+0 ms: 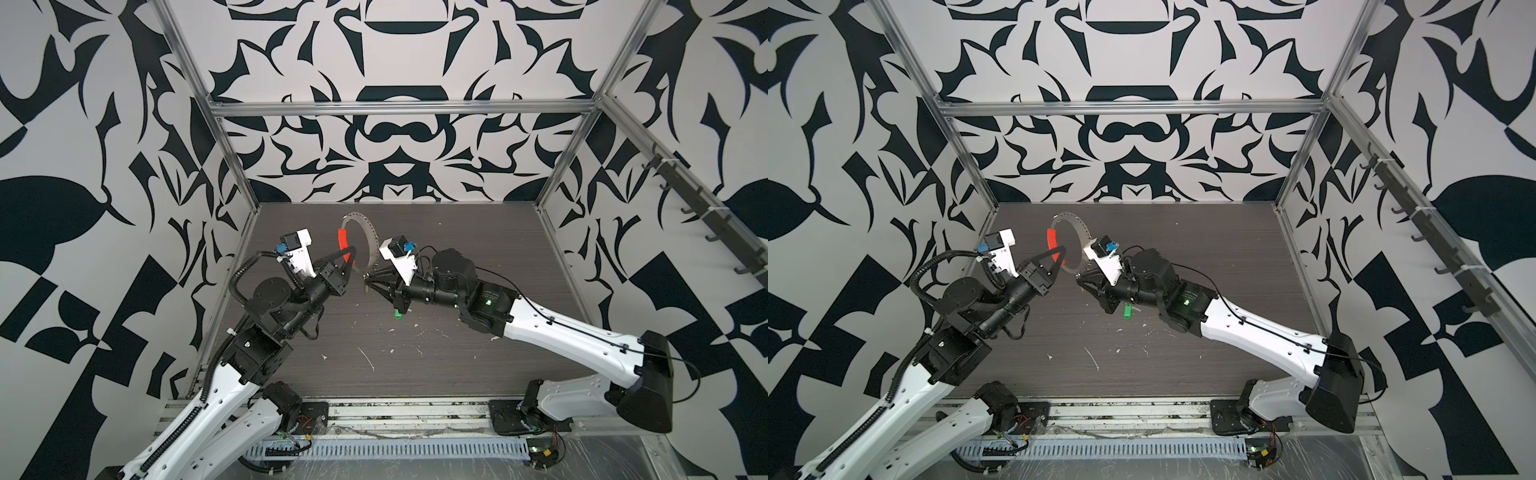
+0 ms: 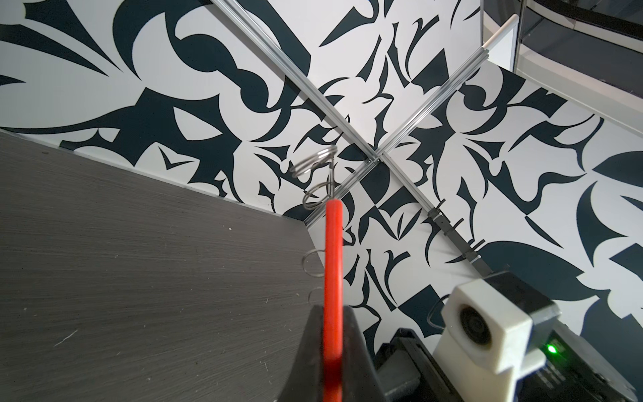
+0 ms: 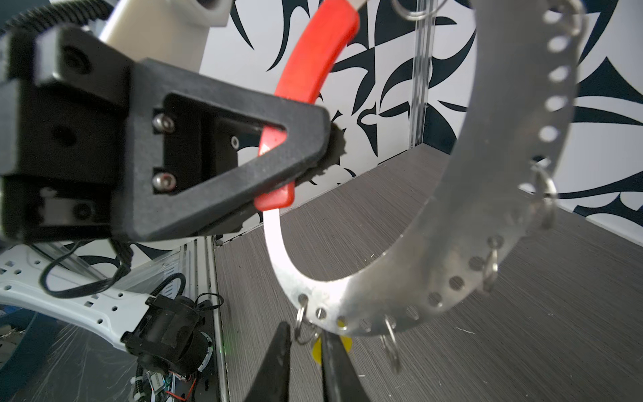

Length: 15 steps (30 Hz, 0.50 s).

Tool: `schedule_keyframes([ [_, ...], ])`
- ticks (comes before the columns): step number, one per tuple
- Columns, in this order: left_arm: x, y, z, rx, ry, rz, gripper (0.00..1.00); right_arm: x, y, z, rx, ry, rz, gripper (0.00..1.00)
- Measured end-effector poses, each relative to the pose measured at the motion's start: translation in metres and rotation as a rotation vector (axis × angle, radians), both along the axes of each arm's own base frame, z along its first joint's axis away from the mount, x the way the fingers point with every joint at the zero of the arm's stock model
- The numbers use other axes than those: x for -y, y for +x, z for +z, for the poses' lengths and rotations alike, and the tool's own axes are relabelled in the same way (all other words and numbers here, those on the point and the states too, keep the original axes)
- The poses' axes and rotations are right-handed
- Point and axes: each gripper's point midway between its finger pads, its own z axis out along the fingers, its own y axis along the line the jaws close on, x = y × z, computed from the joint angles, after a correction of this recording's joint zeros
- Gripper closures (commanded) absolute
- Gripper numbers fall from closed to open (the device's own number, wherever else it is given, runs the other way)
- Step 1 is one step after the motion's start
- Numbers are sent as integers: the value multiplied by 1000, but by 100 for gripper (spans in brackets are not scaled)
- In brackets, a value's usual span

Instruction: Remove the keys from the keyring

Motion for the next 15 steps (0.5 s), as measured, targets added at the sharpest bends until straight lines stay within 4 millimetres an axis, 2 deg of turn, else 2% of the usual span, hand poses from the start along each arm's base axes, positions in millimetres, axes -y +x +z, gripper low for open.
schedule_keyframes([
  [9,0,0,2,1,-10,-1,100,-2,1,2,6,7,-4,82],
  [15,0,0,4,5,-17,-1,100,-2,2,4,10,15,-13,91],
])
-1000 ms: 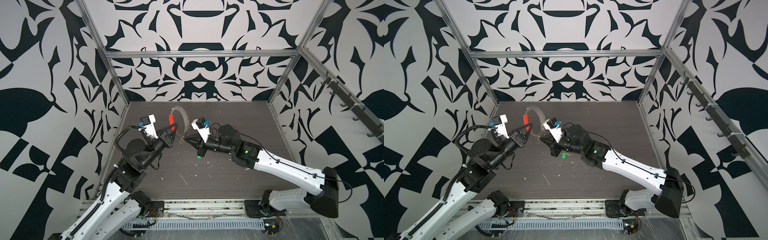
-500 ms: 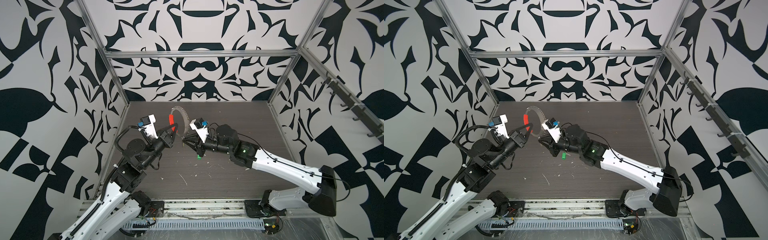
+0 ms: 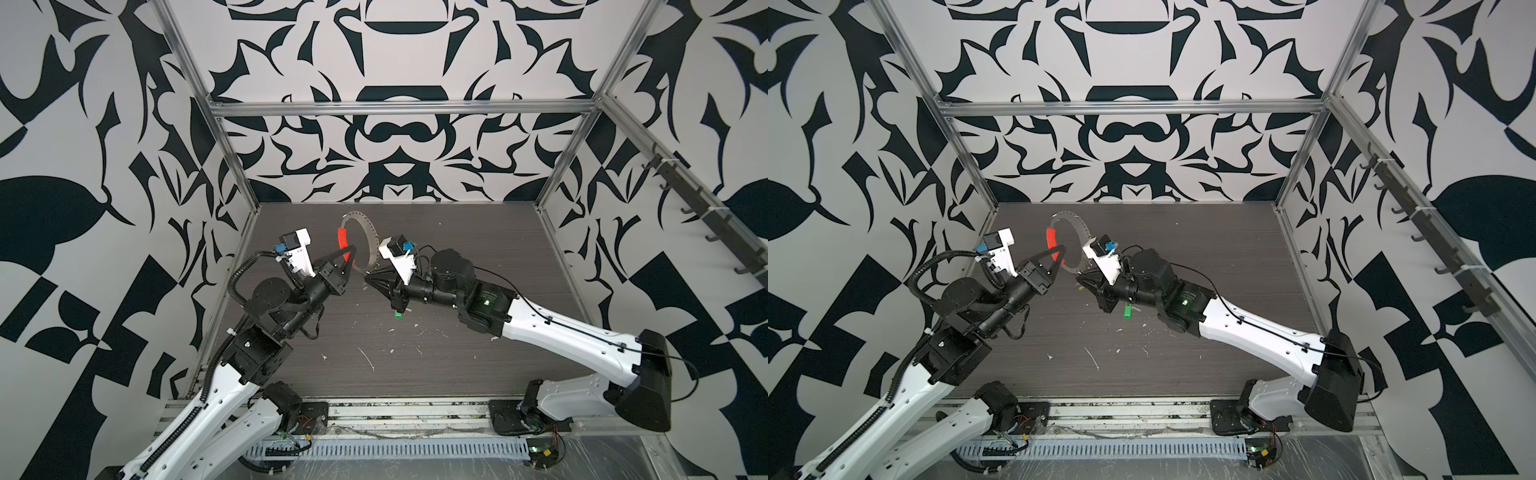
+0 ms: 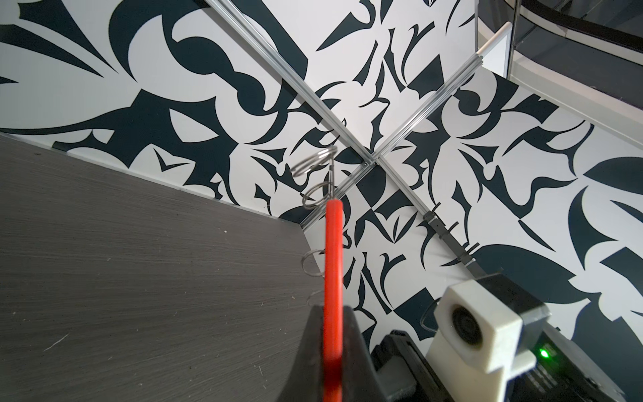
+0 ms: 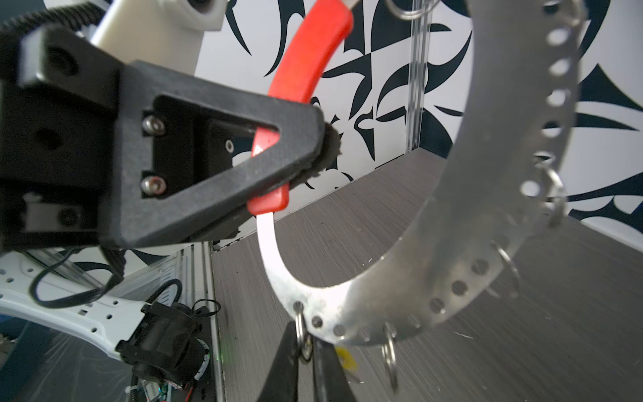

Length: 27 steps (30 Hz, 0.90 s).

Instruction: Remove the keys from the keyring

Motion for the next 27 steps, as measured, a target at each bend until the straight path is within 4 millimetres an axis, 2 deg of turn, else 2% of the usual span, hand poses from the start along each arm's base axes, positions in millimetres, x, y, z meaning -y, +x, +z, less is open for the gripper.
schedule_keyframes([
  [9,-1,-2,2,3,-6,0,100,0,0,1,3,2,-4,88],
  [18,-1,-1,1,0,-5,1,100,-1,-3,2,3,3,1,100],
  [25,-1,-1,1,-1,-9,1,100,1,-4,5,8,7,-2,100],
  [27,-2,-1,1,0,-10,2,96,3,-5,6,7,5,-3,100],
])
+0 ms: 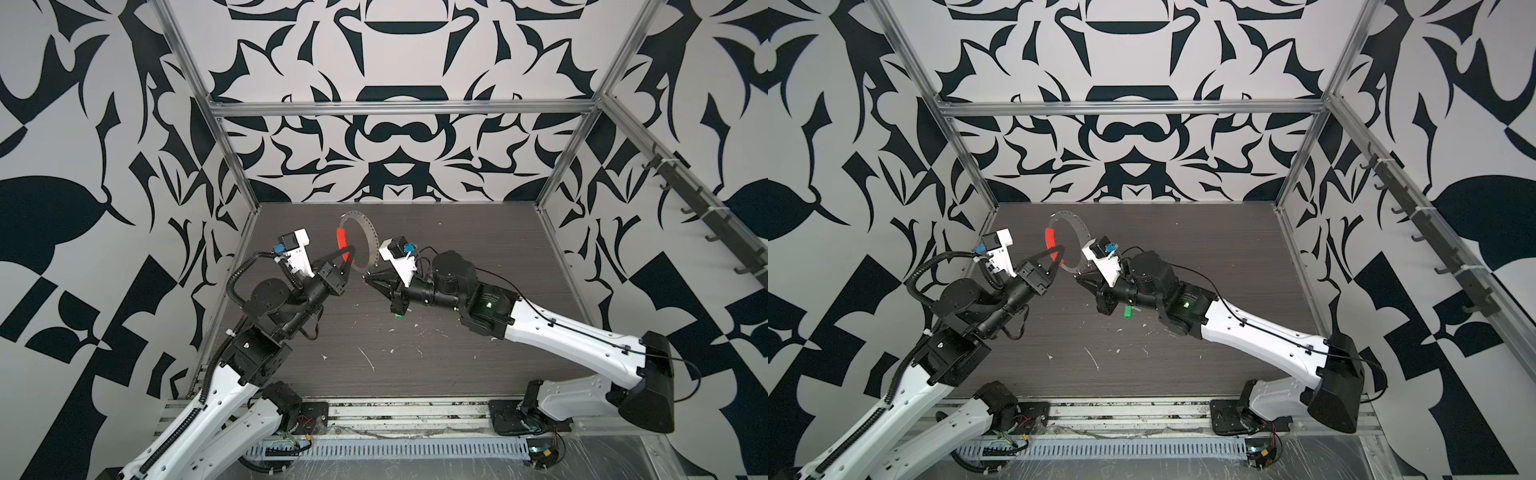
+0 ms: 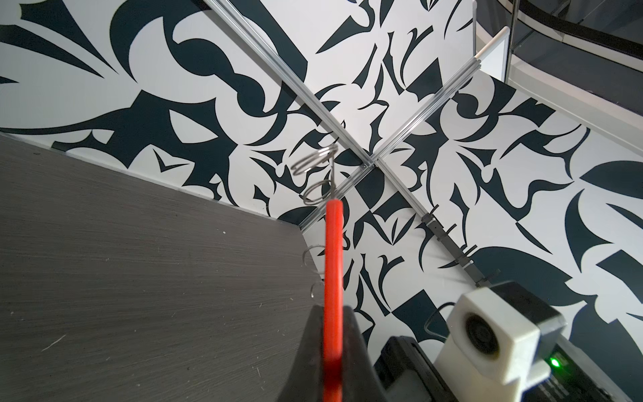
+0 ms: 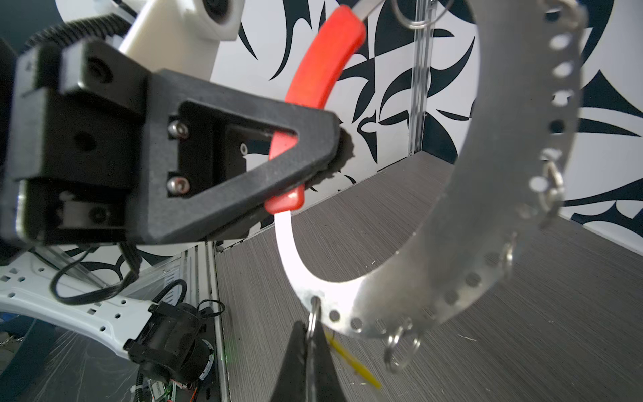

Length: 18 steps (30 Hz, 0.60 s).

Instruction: Remove the keys from the keyring

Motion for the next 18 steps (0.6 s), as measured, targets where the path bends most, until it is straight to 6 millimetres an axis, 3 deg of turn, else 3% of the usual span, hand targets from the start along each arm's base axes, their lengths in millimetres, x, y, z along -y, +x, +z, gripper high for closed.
schedule_keyframes([
  [10,-5,-5,1,5,-7,5,67,13,-7,5,15,-27,-1,100],
  [18,-18,-17,-16,-29,22,23,58,19,-9,7,35,-103,23,100],
])
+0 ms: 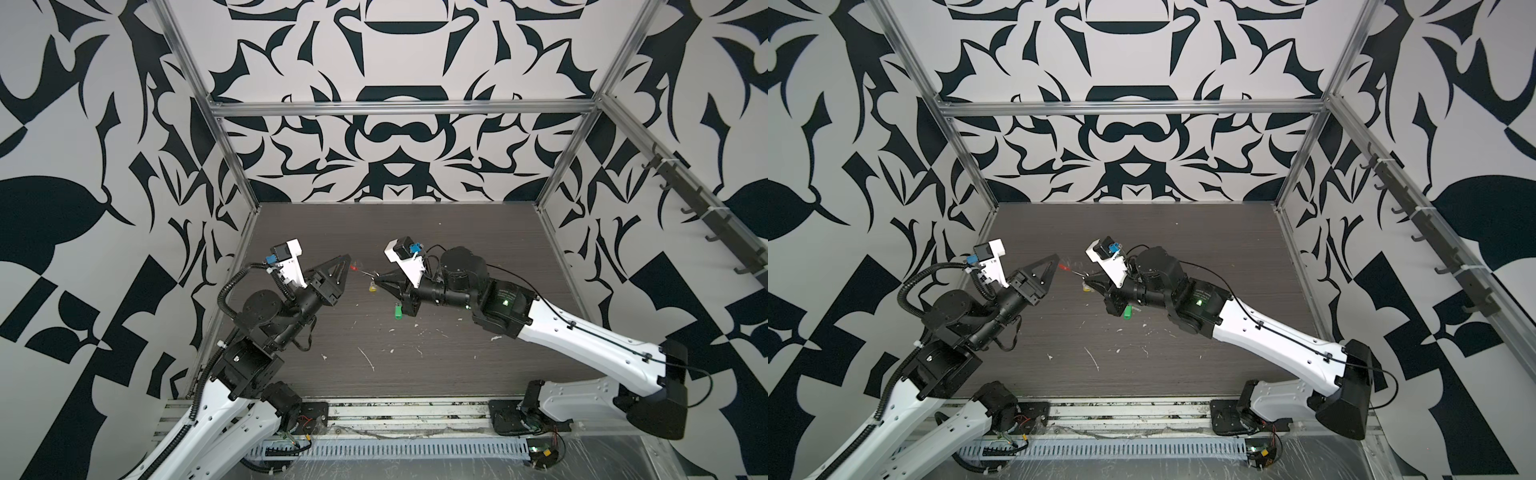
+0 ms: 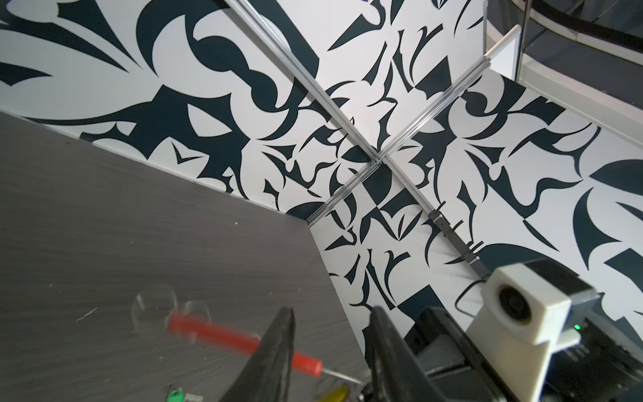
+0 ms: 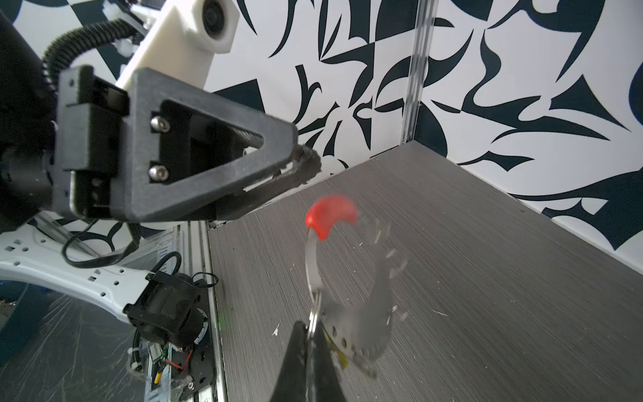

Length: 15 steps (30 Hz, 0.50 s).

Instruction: Remove the keys from the keyring

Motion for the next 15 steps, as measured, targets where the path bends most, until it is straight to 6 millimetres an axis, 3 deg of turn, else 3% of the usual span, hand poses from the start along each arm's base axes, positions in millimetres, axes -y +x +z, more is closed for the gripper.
schedule_keyframes([
  [7,-10,-16,-2,27,46,-10,61,10,-3,-2,3,-63,66,100],
  [15,26,-38,-5,134,195,-244,64,25,-6,14,-33,-14,209,100],
])
